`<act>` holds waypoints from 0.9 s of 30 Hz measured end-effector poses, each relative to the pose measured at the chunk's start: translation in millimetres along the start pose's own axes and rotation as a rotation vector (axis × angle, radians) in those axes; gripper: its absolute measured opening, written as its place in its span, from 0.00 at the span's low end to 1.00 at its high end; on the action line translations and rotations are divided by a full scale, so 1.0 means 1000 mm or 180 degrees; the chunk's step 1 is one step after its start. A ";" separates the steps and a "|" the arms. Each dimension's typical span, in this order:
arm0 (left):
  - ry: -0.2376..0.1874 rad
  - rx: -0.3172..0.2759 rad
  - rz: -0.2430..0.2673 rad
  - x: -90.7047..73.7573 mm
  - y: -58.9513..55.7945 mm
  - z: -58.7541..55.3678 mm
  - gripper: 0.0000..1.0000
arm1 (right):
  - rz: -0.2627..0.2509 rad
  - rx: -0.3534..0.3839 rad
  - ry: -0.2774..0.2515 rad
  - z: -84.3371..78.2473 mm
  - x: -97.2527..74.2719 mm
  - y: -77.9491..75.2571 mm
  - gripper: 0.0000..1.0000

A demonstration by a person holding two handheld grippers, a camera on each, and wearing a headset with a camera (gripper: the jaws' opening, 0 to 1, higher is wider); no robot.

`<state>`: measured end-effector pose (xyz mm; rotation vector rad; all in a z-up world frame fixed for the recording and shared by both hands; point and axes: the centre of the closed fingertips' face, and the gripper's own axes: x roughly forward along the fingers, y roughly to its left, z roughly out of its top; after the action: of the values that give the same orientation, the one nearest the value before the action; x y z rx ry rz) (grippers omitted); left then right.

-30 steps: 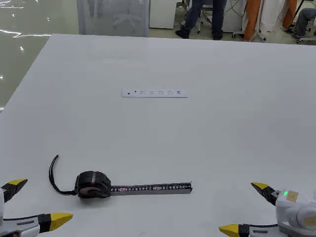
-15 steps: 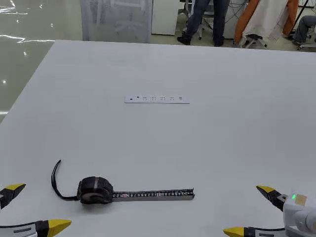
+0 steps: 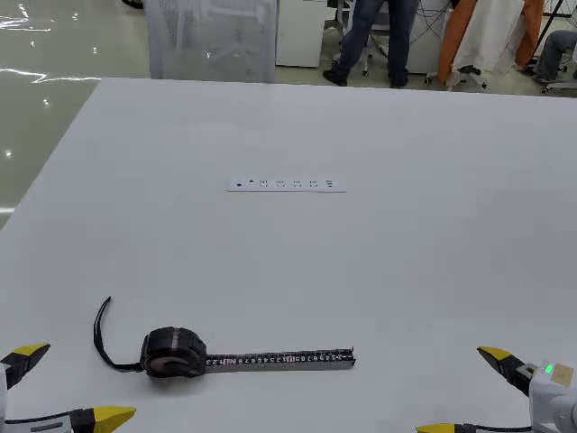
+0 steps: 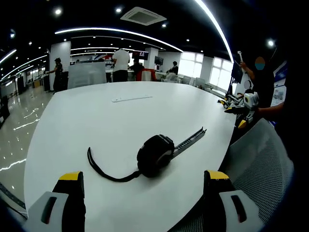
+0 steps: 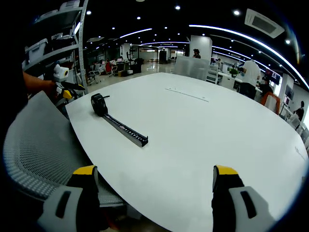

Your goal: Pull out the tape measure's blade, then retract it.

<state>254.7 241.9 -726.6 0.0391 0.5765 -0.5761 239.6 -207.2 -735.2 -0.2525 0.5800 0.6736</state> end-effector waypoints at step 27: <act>0.0175 -0.0178 0.0170 0.045 -0.035 0.042 1.00 | 0.0353 -0.0513 0.0157 0.037 0.026 0.005 0.99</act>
<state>288.1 181.6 -710.8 0.0174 0.6429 -0.5081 268.5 -174.8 -720.6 -0.3905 0.5907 0.8247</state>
